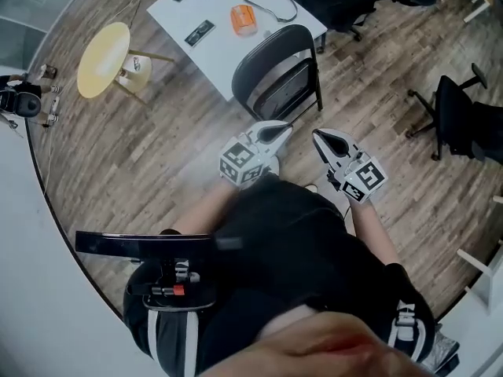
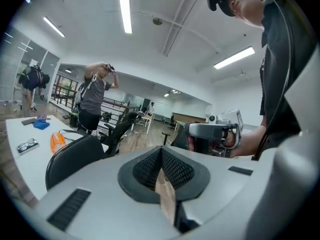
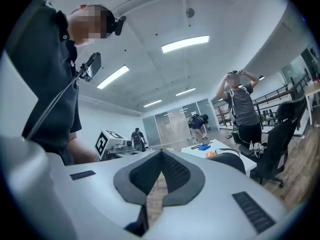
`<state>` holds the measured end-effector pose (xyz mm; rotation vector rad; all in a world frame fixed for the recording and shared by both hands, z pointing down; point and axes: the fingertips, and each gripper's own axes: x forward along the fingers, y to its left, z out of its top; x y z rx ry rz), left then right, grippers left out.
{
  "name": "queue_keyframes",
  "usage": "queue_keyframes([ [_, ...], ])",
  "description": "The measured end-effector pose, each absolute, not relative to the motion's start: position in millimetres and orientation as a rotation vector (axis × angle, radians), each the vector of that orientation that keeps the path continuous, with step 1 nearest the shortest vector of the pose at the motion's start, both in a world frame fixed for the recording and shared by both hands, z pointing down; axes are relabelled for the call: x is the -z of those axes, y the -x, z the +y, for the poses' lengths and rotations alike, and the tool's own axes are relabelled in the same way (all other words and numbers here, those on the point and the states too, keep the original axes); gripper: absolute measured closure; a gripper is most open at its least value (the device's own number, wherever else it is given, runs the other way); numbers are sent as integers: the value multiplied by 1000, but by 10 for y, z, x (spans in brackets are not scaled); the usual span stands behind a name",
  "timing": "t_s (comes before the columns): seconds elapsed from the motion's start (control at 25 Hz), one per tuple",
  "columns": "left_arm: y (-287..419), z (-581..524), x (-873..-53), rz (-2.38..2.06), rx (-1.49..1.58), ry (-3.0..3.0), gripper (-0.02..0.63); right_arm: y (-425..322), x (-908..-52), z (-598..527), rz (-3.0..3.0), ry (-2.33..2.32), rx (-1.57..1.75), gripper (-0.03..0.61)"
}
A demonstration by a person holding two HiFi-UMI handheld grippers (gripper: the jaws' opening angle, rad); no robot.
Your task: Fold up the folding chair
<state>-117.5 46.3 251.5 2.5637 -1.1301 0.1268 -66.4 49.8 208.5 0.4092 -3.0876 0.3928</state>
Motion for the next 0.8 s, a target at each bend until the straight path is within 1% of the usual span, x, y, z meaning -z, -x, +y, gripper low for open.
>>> queue_keyframes([
  [0.28, 1221, 462, -2197, -1207, -47, -2602, 609, 766, -1949, 598, -3094, -394, -300, 569],
  [0.8, 1225, 533, -2190, -1235, -34, -2584, 609, 849, -1883, 661, -3112, -345, -267, 569],
])
